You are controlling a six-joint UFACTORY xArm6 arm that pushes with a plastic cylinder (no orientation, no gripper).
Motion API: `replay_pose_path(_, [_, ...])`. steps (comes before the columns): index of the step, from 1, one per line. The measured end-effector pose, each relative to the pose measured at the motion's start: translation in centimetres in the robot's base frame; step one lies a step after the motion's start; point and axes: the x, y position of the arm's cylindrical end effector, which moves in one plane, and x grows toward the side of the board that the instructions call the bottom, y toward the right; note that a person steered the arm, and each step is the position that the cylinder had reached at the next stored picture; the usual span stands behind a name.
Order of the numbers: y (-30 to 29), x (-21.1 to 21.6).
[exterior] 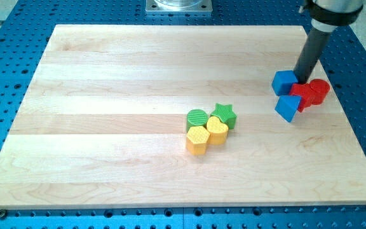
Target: Separate the green blocks from the yellow blocks
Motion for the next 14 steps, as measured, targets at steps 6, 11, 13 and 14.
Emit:
replay_pose_path(6, [-16.4, 5.7])
replay_pose_path(11, [-17.1, 9.2])
replay_pose_path(13, [-20.2, 12.3])
replay_pose_path(14, [-22.9, 12.3])
